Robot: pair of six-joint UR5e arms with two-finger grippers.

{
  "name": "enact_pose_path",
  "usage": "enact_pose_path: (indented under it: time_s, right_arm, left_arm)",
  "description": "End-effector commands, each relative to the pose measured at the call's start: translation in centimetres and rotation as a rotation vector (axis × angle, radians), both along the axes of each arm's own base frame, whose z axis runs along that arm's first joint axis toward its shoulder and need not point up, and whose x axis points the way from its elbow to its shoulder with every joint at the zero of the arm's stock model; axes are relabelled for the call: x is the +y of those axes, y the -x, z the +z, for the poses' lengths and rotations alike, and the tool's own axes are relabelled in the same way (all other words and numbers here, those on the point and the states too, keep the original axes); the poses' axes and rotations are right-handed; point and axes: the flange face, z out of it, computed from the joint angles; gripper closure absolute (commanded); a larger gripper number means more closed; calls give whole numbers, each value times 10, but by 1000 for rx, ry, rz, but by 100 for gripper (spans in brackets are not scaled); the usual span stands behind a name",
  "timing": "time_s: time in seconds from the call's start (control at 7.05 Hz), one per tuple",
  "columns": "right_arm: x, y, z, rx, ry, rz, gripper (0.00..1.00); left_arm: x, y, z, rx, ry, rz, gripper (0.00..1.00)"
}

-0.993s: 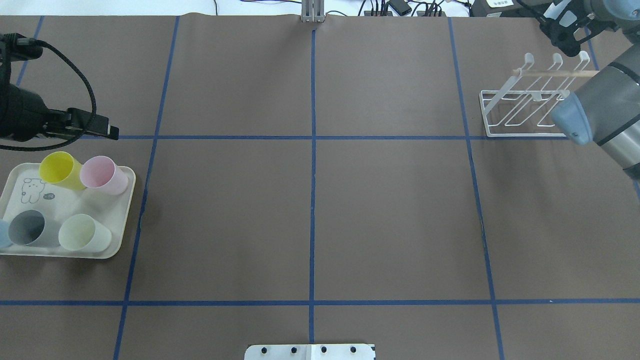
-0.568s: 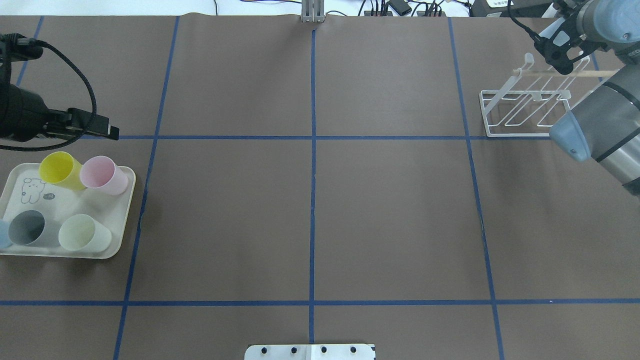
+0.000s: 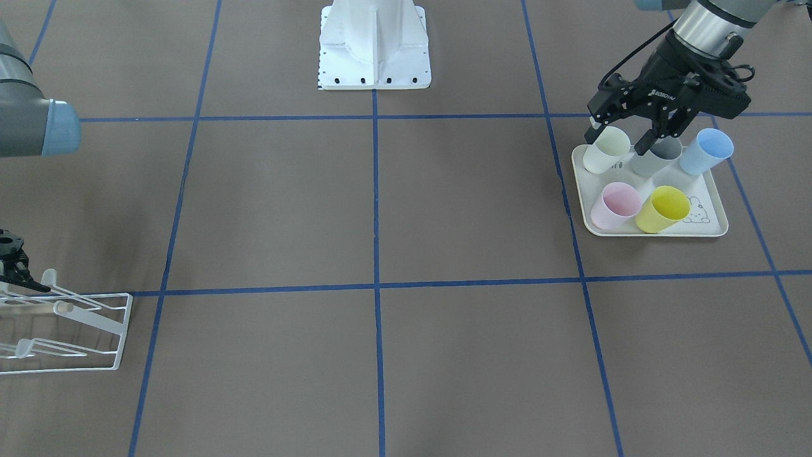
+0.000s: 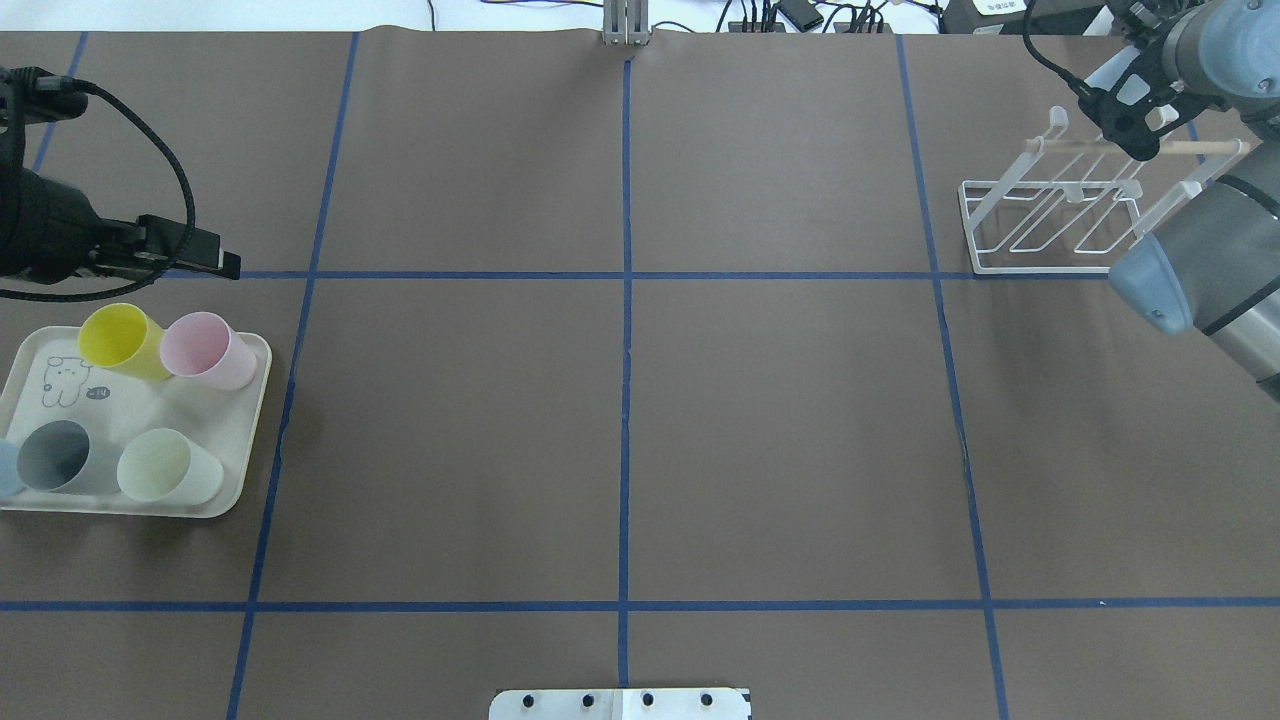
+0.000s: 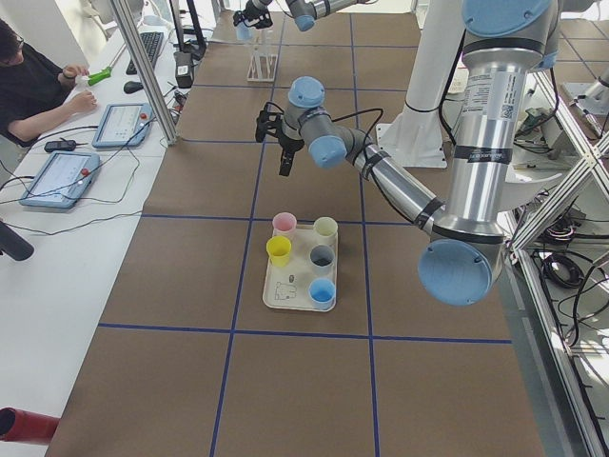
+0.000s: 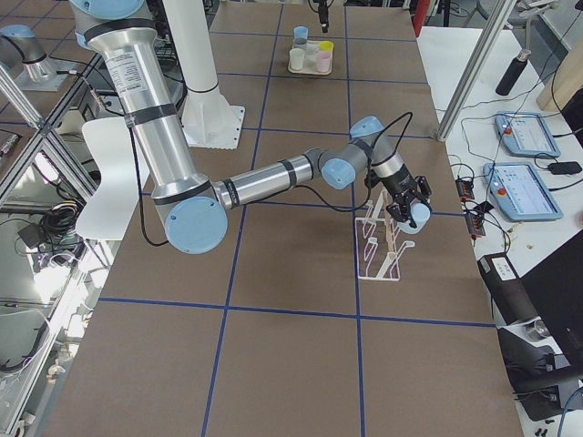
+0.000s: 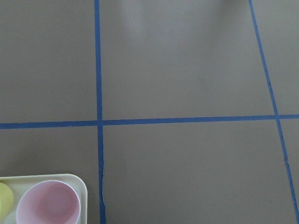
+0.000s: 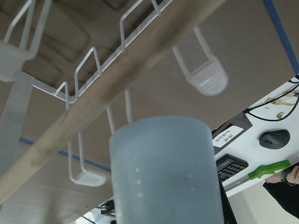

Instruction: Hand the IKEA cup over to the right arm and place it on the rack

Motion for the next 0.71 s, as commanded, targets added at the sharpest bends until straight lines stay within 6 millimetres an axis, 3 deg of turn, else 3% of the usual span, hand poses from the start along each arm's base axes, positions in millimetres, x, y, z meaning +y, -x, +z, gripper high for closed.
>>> enact_pose_path:
  time_s: [0.0,0.57]
  right_arm:
    - [1,-2,-7,15,-13,-15,70]
    - [12,-11,21,75,0,1,70]
  left_arm:
    - [0,-1,-1,5,8,-8,0]
    - [0,-1,-1,5,9,-10,0]
